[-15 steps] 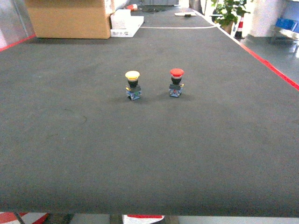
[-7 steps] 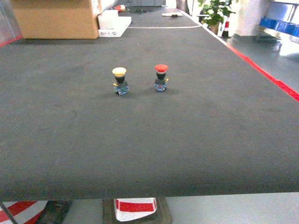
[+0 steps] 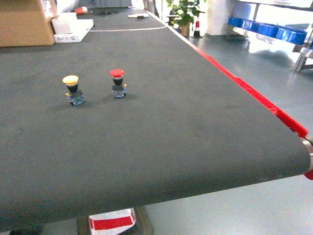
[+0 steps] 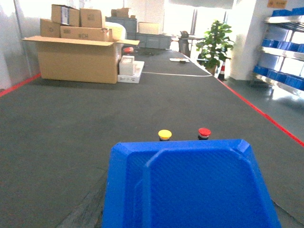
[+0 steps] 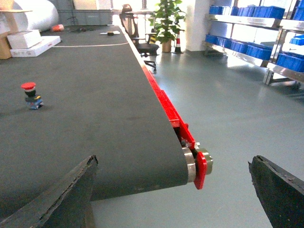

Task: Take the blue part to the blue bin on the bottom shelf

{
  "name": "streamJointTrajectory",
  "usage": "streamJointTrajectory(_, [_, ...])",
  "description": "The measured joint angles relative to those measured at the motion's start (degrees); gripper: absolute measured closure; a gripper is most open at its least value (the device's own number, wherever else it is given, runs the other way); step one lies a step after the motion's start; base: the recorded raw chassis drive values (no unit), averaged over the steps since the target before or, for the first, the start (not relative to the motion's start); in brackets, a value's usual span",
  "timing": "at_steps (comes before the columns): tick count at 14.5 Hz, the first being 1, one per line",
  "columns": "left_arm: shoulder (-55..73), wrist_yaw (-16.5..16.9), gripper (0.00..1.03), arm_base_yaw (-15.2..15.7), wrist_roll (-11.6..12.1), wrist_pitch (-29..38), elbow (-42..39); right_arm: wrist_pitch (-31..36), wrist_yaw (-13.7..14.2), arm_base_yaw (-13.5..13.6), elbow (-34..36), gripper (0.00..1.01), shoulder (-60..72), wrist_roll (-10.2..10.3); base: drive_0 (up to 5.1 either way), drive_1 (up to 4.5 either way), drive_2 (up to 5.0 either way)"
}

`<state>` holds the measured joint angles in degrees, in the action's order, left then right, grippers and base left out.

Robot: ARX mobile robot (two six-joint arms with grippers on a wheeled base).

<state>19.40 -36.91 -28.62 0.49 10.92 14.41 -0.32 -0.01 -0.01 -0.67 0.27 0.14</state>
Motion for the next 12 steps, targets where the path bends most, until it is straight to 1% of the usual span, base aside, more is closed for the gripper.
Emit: streamJointTrajectory(12, [0.0,0.0,0.59,-0.02,0.0,-0.02,0.0,0.0,0.02,0.0,0.0,0.03,0.0,0.0,-1.6,-1.59,-1.6])
